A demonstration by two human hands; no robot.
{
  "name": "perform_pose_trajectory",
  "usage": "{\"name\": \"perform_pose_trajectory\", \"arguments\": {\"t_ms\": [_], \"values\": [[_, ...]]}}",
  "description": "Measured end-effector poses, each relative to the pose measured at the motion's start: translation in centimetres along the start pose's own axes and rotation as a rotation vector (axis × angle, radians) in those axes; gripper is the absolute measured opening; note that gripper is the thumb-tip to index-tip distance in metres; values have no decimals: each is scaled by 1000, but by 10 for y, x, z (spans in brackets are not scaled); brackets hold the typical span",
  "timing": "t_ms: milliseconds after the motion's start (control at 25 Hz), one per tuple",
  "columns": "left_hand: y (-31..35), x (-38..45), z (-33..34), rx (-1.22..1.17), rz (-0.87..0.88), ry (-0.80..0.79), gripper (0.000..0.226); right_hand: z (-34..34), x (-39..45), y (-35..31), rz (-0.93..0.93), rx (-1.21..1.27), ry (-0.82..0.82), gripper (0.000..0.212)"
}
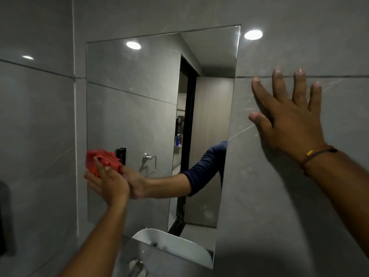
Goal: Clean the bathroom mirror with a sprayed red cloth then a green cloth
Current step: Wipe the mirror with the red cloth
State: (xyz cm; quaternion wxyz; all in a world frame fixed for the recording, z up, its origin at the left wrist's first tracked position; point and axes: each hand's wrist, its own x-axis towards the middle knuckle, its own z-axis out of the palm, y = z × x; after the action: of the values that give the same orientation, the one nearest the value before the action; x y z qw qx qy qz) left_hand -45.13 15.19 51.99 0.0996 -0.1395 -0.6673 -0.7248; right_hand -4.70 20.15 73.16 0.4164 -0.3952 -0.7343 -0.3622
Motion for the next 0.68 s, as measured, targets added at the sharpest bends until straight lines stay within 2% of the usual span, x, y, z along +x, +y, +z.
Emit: {"name": "perform_pose_trajectory", "arguments": {"t_ms": [120,160,240,320,400,480,520,560,600,680], "values": [[23,-137,11,-42,-1,-87,66,0,-1,-2,13,3,-29,74],[34,-186,15,-54,51,-150,72,-1,-2,-2,17,8,-33,75],[46,-269,19,27,259,-267,76,-4,-2,-2,7,18,-38,75],[28,-301,20,180,590,-381,60,-6,-3,-1,-3,23,-45,76],[-14,-275,11,240,1075,-434,64,-7,-3,2,-12,23,-62,77],[-47,-209,-9,339,1578,-532,70,-6,-3,5,-22,31,-73,75],[-59,-170,-17,413,1723,-549,72,-6,-4,5,-22,31,-62,73],[-66,-131,-24,470,1773,-529,74,-4,-5,6,-23,28,-42,71],[-72,-94,-29,519,1729,-495,74,-3,-5,7,-27,28,-23,71],[-82,-35,-37,525,1462,-443,71,-1,-2,6,-42,40,-16,76]]}}
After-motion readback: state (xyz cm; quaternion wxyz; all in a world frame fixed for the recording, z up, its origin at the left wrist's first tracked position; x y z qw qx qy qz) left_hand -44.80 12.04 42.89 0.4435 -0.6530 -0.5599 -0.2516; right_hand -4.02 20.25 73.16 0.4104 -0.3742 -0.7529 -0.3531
